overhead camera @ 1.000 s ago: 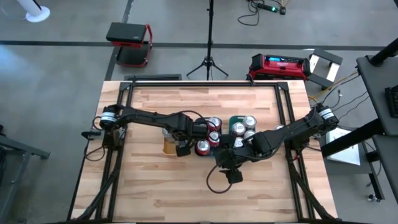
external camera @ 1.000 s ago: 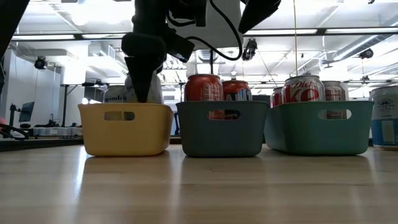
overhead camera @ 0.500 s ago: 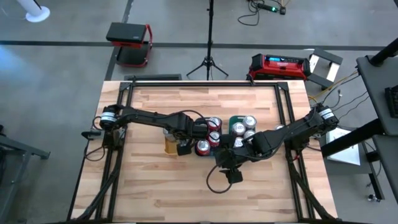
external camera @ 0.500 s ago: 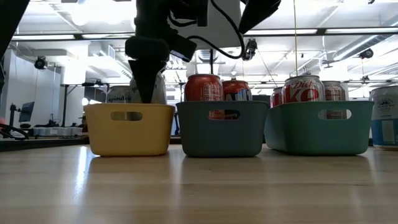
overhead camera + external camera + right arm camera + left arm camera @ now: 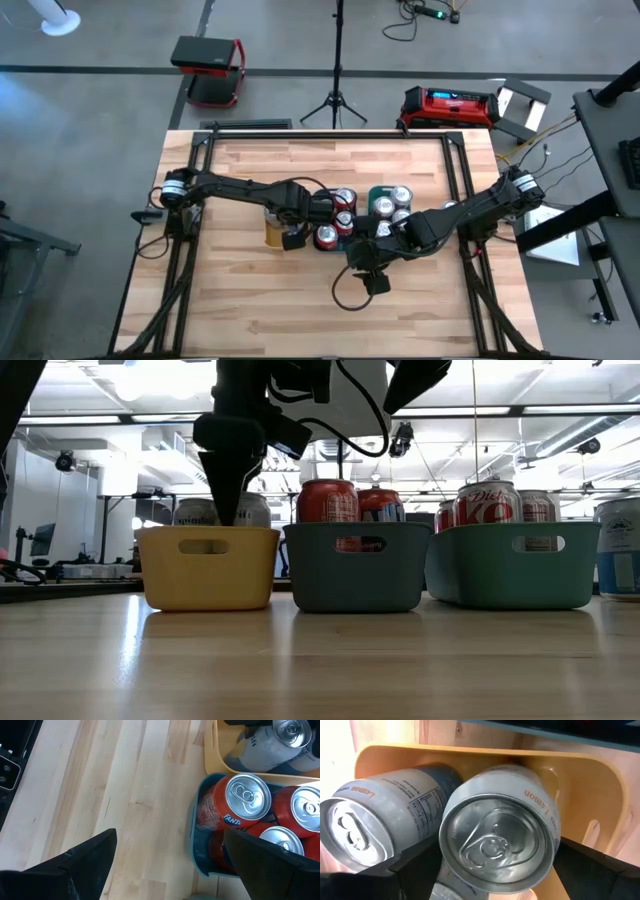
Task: Sort soda cans
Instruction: Put the left blue-white soda can into the yellow bin
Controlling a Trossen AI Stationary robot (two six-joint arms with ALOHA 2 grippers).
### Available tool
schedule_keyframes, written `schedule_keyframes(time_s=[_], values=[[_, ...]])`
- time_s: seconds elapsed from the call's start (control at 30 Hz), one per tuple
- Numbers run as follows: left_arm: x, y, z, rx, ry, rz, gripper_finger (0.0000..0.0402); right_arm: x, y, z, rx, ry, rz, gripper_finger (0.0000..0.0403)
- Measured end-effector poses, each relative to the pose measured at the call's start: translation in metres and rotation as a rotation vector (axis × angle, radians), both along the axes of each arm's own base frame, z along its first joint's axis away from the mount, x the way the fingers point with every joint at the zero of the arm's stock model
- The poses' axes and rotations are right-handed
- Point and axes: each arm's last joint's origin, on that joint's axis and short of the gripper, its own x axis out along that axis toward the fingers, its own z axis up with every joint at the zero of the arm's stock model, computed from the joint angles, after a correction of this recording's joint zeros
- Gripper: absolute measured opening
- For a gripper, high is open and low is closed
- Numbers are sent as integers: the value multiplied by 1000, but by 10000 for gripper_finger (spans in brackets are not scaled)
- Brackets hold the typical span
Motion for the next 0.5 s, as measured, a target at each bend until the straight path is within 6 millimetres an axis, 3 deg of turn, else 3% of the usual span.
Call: schedule_keyframes(time_s=[0.13,0.3,0.5], values=[[0,1,14,39,2,3,336,0,0,0,0,1,0,364],[3,-4,47,65,-54,15,336,0,0,0,2,1,-3,364],[-5,-40,71,0,-125,-73,336,-2,0,-4,10,20,-24,364]])
